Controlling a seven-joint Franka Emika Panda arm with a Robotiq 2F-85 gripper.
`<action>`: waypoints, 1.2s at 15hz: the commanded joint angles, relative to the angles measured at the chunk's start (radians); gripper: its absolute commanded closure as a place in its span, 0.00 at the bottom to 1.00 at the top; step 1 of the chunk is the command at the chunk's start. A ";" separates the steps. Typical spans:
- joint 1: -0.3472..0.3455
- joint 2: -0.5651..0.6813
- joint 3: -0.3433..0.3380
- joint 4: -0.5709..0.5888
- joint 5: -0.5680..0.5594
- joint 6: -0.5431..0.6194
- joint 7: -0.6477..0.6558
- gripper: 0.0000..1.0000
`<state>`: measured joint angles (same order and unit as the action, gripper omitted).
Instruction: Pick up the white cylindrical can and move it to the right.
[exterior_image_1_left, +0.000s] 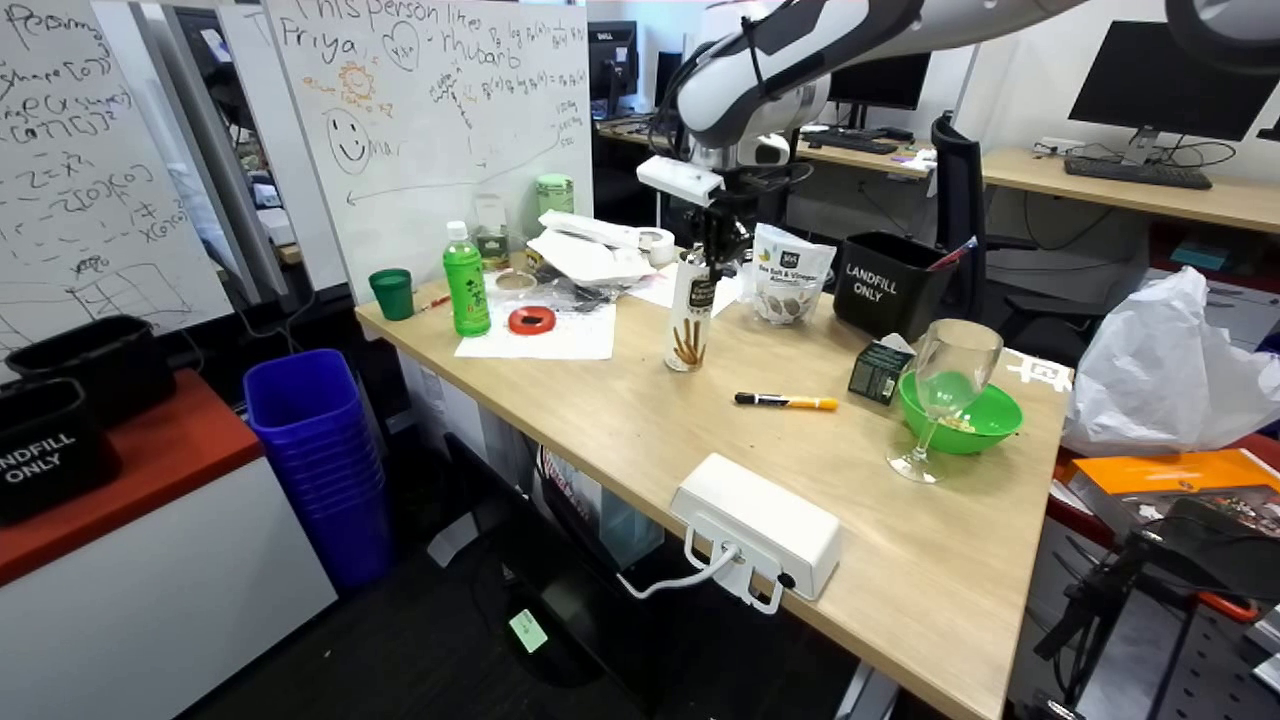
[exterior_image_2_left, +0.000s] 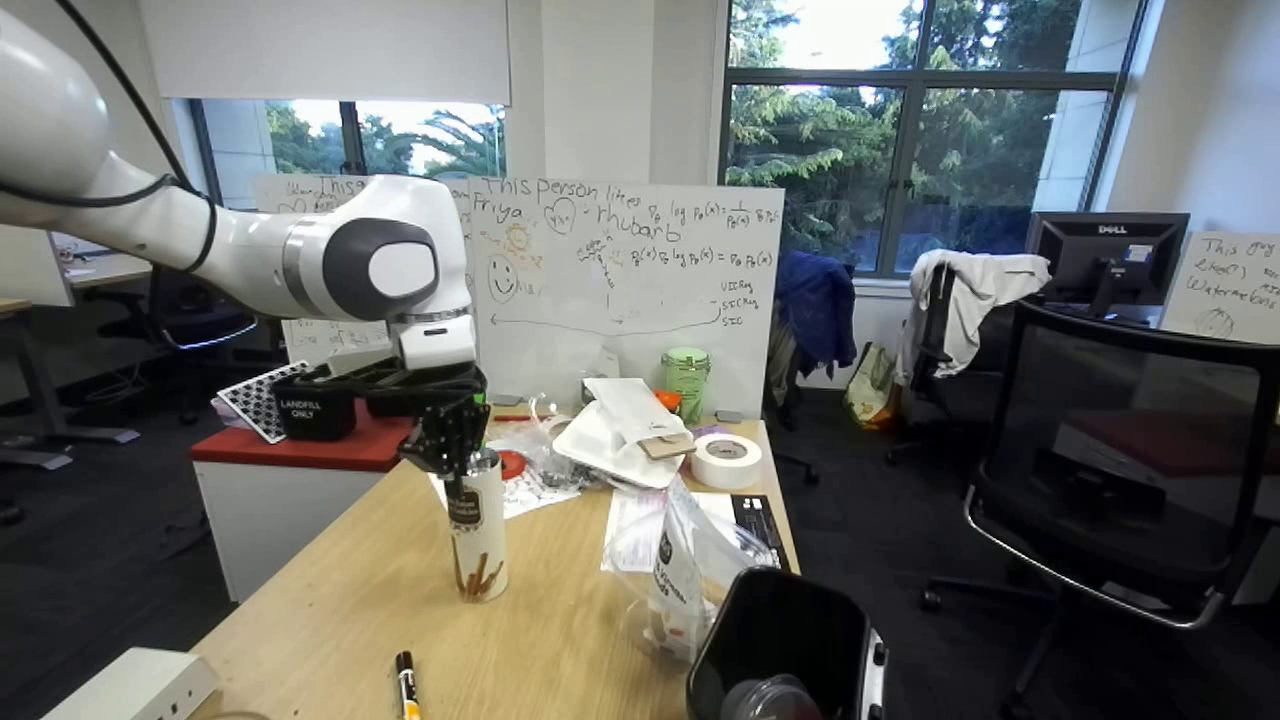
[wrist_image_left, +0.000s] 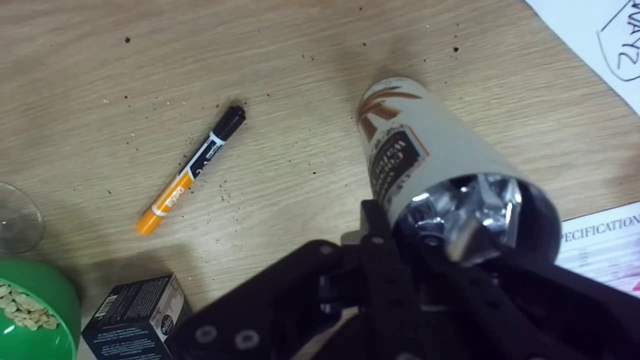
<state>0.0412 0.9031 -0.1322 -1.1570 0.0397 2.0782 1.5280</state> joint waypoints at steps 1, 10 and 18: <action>-0.004 0.009 0.000 0.008 0.008 -0.020 0.024 1.00; -0.014 -0.122 0.021 -0.103 0.033 0.024 -0.007 0.99; -0.011 -0.401 0.033 -0.341 -0.013 -0.050 -0.264 0.99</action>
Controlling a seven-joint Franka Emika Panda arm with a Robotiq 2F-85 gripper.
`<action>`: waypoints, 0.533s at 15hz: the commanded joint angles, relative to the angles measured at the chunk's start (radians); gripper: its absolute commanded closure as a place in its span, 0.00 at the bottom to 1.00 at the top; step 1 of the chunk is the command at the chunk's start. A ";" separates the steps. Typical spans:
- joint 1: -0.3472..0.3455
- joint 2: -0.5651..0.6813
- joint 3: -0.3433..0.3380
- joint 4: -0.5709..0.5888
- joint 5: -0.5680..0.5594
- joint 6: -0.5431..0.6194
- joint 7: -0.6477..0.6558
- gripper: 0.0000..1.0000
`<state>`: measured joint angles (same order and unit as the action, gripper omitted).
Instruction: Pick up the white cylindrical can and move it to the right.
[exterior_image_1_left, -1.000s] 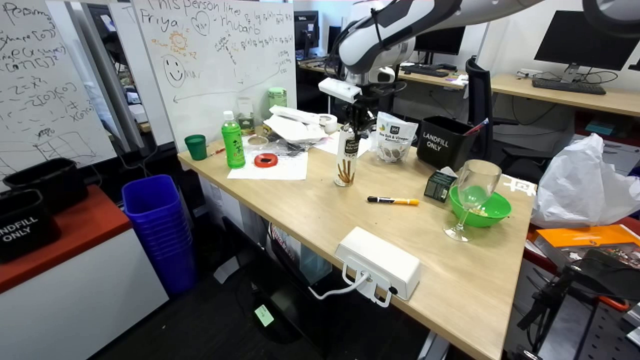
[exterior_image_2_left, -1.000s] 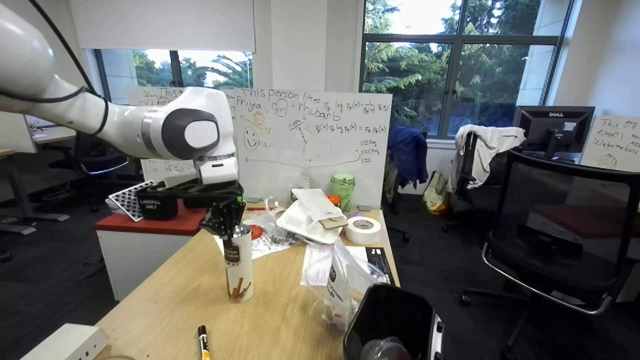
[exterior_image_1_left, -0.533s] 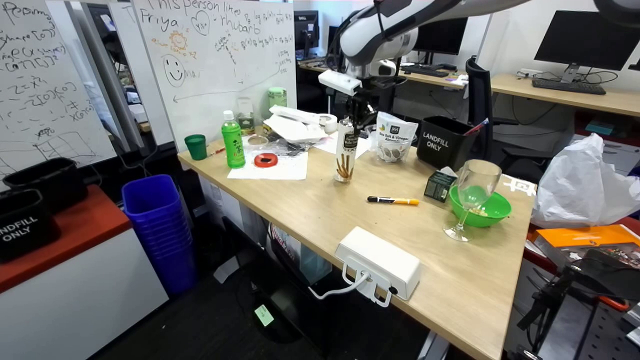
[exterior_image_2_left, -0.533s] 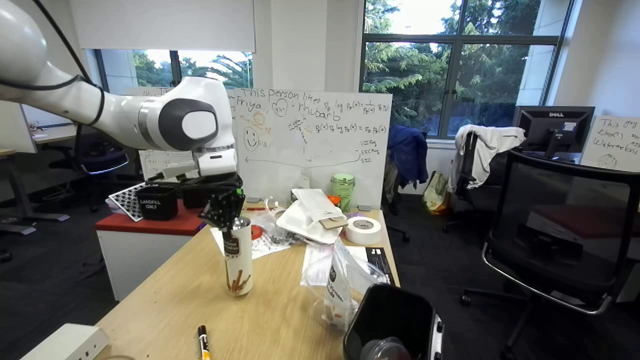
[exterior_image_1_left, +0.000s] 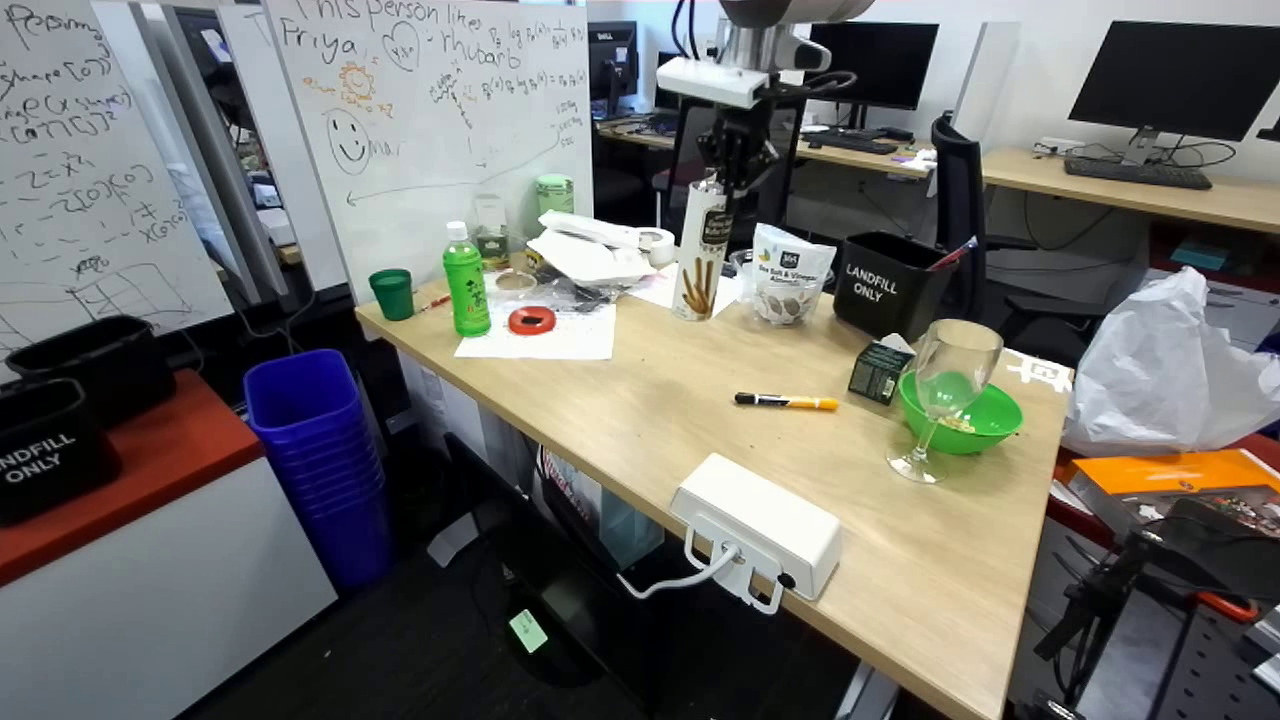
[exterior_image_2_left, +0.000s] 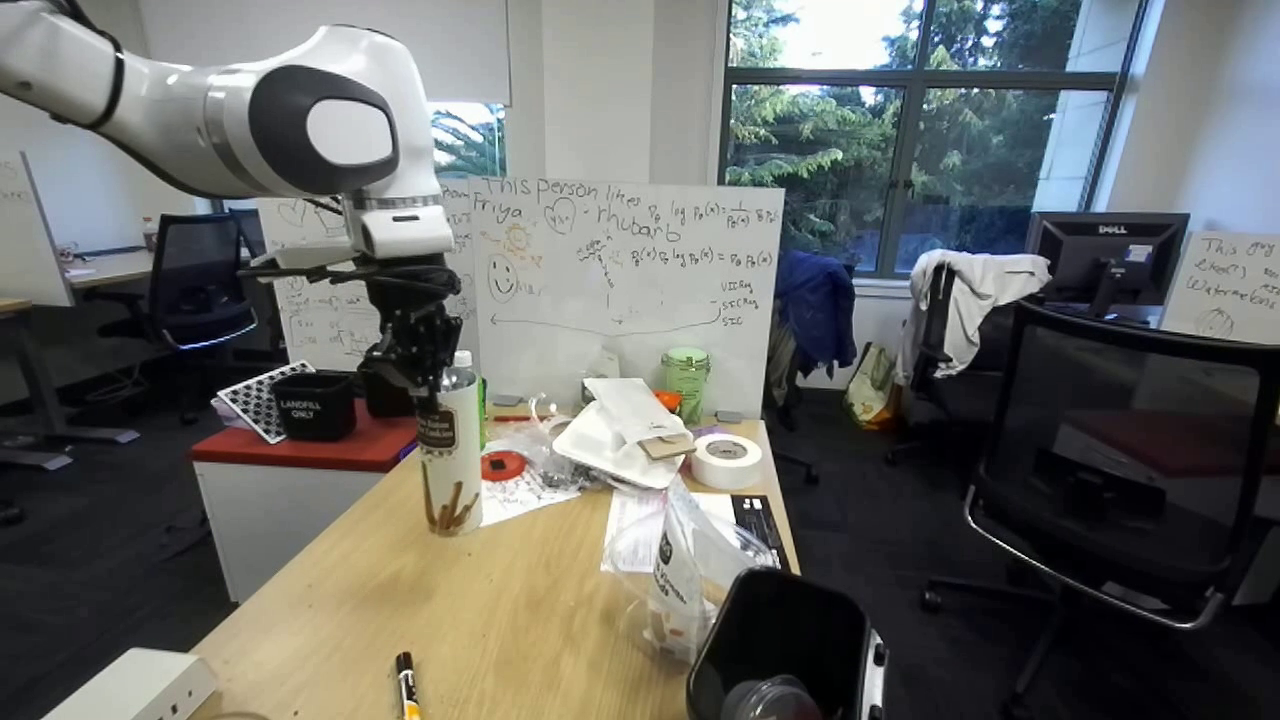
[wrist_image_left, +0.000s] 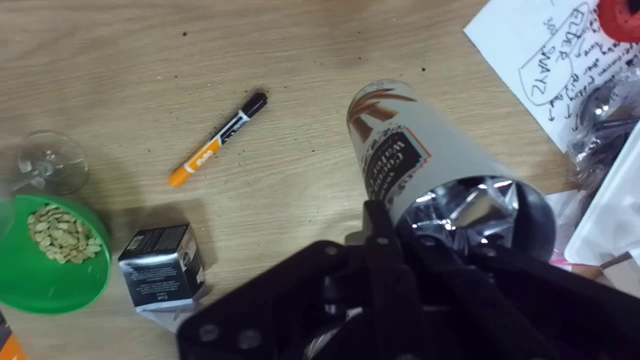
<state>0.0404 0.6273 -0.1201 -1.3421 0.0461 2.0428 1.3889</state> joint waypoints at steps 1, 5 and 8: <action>-0.004 -0.166 0.016 -0.201 -0.040 -0.031 -0.166 0.99; 0.001 -0.341 0.014 -0.423 -0.107 -0.004 -0.303 0.99; 0.000 -0.448 0.022 -0.580 -0.120 0.017 -0.341 0.99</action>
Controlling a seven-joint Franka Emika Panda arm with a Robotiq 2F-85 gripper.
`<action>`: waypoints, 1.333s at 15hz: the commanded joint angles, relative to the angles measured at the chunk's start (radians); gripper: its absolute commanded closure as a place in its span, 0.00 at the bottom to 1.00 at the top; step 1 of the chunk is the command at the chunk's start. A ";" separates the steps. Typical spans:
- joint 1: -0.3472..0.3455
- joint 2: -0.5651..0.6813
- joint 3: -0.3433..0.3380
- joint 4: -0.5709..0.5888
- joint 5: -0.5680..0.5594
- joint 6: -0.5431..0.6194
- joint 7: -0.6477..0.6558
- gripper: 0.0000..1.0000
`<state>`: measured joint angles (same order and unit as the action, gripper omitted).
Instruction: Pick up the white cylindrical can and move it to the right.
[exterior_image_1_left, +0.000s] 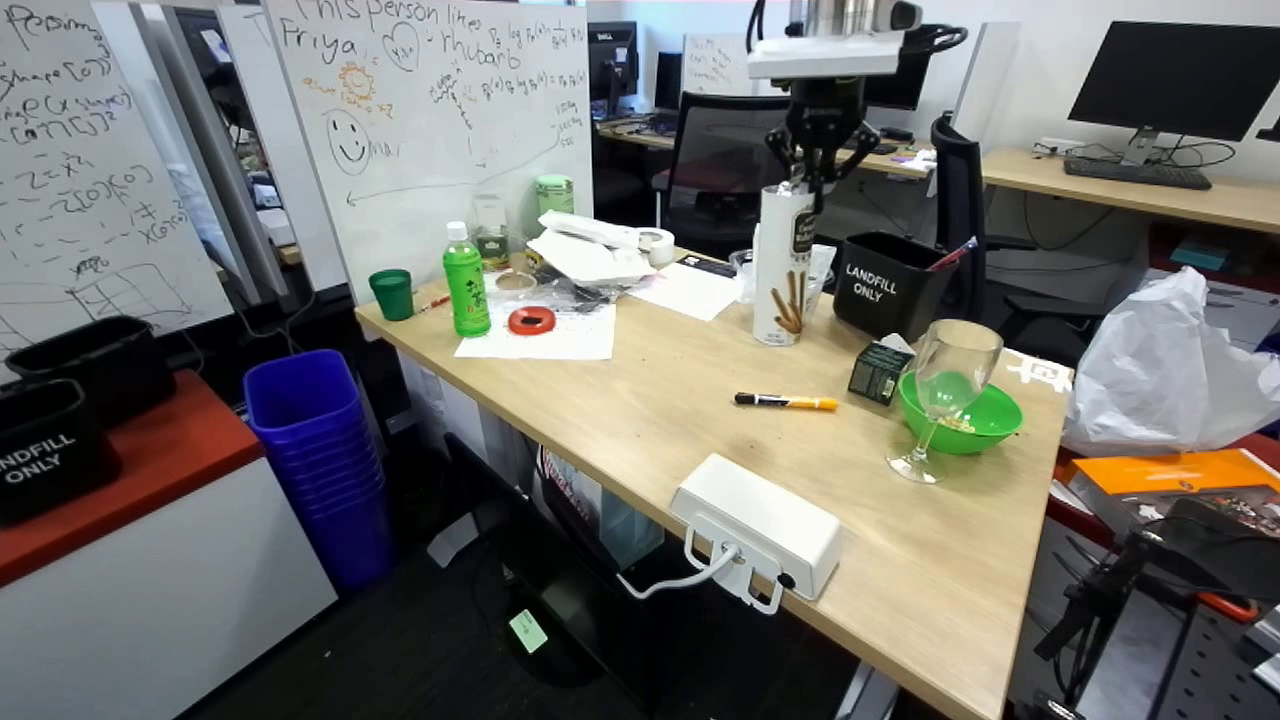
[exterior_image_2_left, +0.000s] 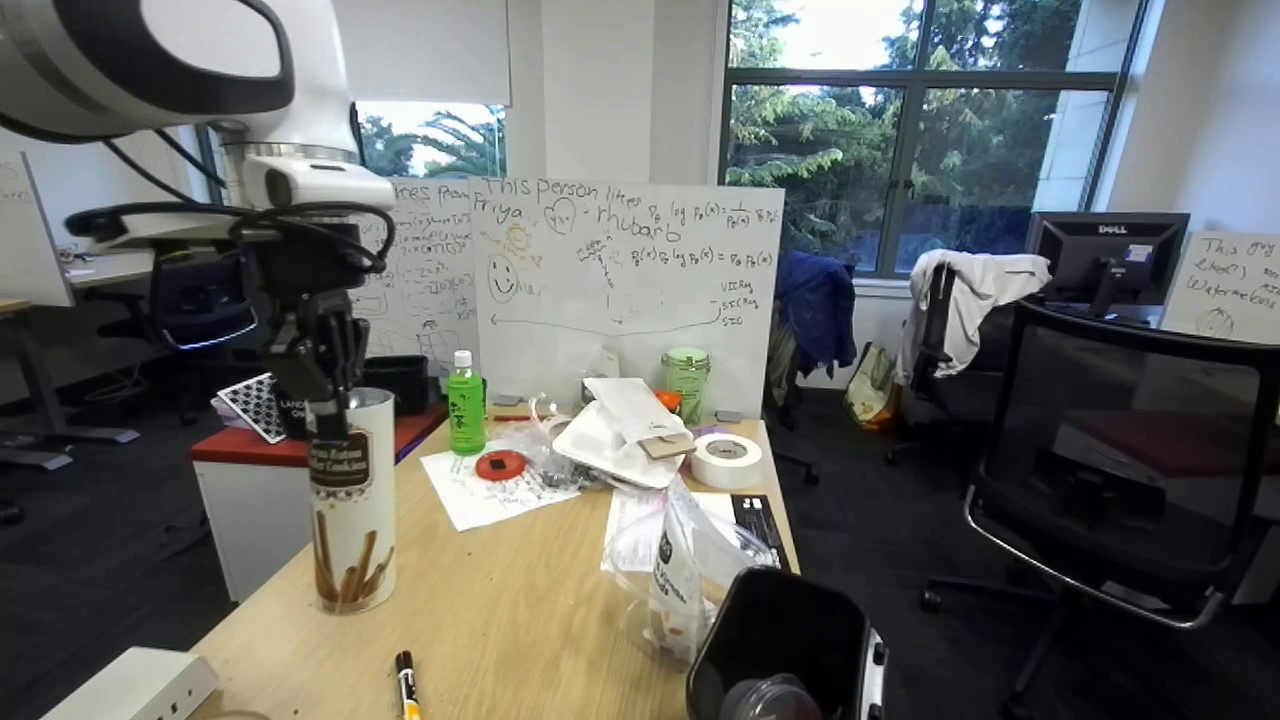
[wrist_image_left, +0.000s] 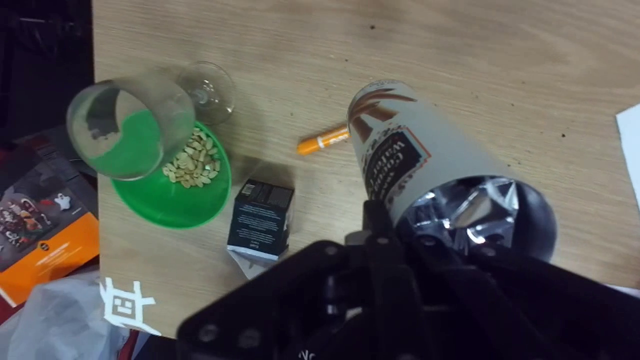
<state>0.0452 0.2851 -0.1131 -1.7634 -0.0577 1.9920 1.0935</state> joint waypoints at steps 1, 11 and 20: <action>-0.006 -0.133 0.019 -0.197 -0.015 0.078 -0.046 0.99; -0.007 -0.140 0.028 -0.218 -0.022 0.033 -0.013 0.99; -0.013 -0.405 0.085 -0.560 0.063 0.030 -0.087 0.99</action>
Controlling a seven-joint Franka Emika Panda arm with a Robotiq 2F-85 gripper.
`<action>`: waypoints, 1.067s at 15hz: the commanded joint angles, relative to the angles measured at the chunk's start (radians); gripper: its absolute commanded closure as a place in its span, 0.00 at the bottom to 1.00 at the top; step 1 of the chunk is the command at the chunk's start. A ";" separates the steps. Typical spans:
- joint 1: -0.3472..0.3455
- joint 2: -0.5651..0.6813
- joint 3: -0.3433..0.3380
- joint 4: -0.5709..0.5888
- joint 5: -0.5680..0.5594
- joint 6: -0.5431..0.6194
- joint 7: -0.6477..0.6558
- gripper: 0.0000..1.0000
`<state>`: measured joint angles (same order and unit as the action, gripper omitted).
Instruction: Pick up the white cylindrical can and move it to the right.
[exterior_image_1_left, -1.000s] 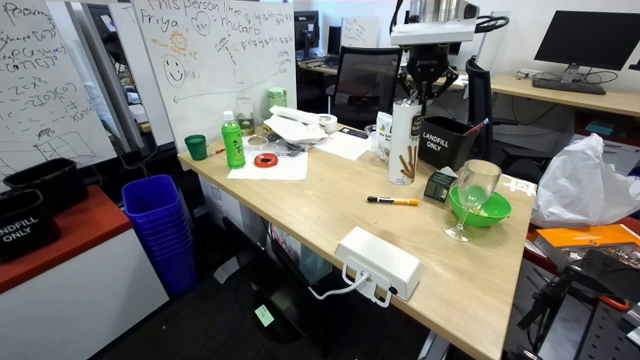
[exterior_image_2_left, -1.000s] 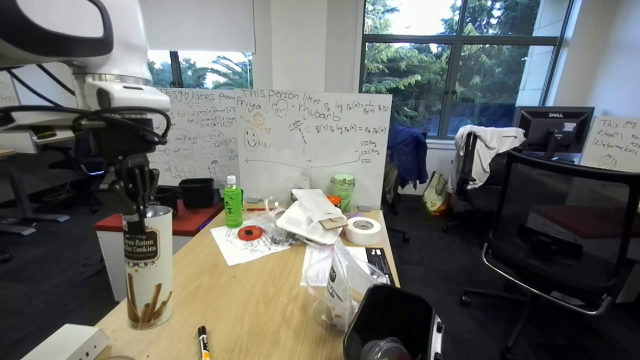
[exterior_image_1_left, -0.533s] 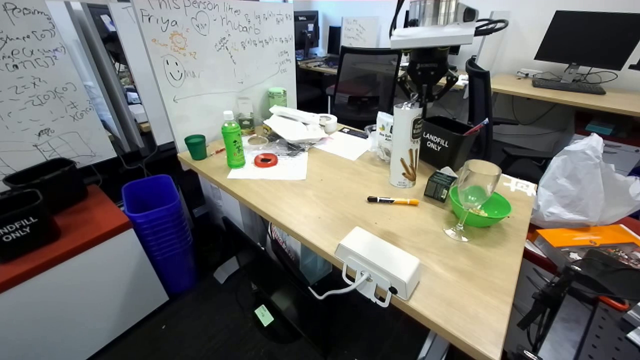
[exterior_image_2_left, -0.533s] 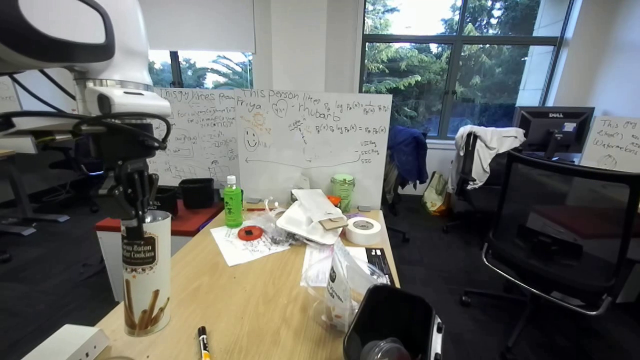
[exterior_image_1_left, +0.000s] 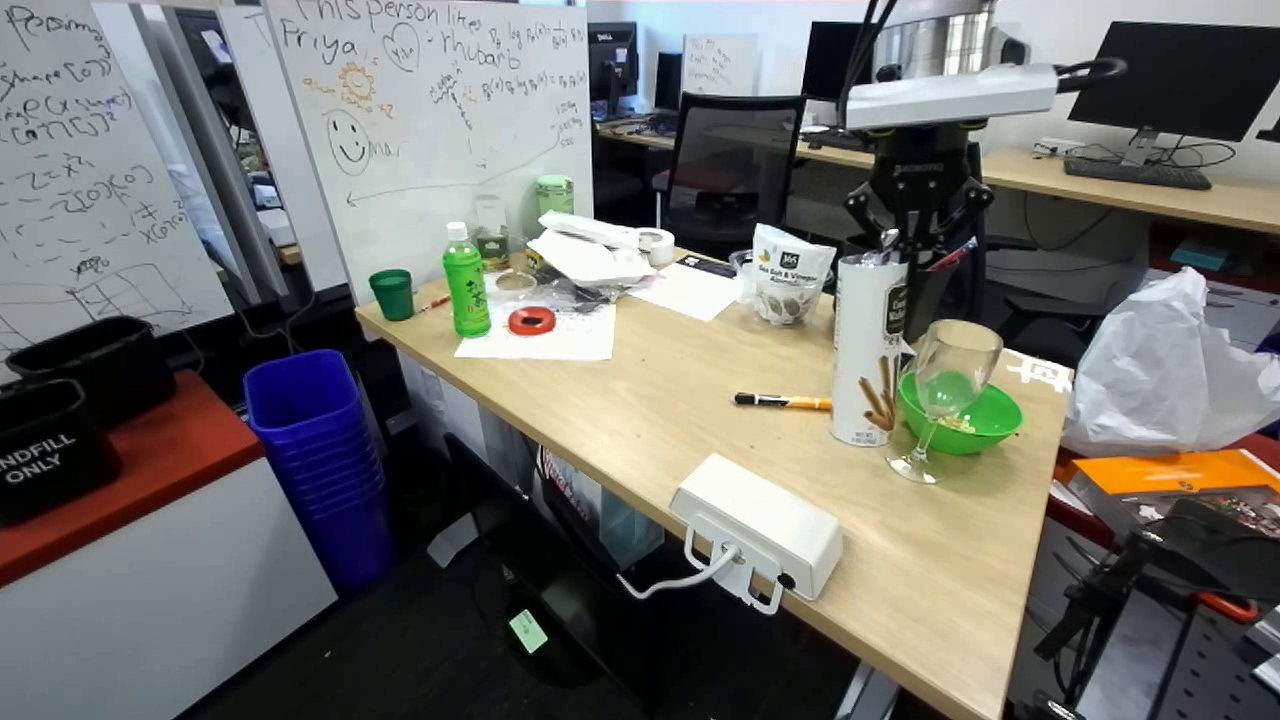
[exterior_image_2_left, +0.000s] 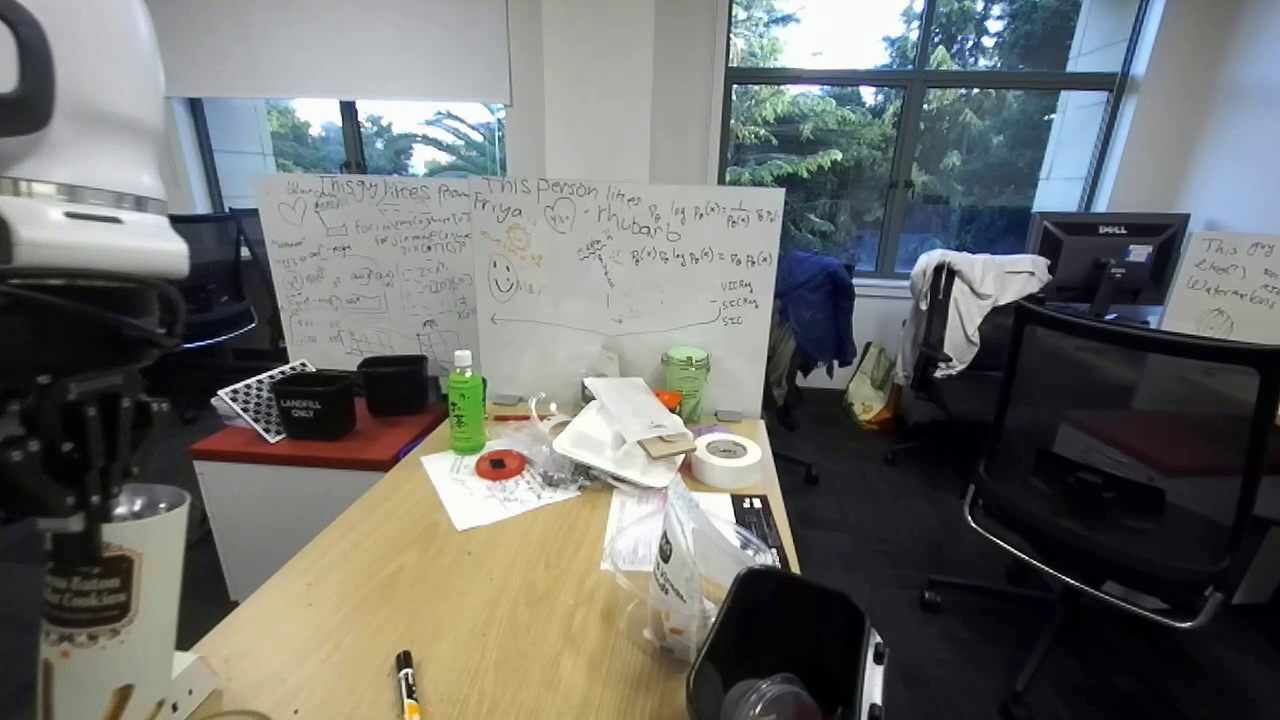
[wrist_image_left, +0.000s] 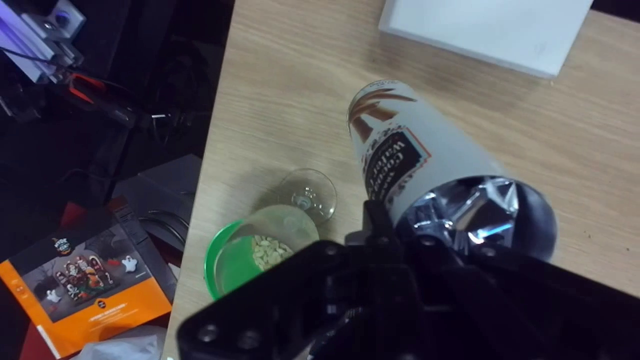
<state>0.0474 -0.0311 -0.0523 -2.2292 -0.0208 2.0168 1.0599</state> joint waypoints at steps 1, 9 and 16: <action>-0.017 -0.113 0.033 -0.120 0.023 -0.011 -0.069 0.99; -0.028 -0.101 0.052 -0.110 0.010 -0.016 -0.034 0.99; -0.008 -0.140 0.107 -0.329 -0.042 0.160 0.024 0.99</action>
<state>0.0450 -0.1298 0.0309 -2.4539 -0.0544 2.0639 1.0776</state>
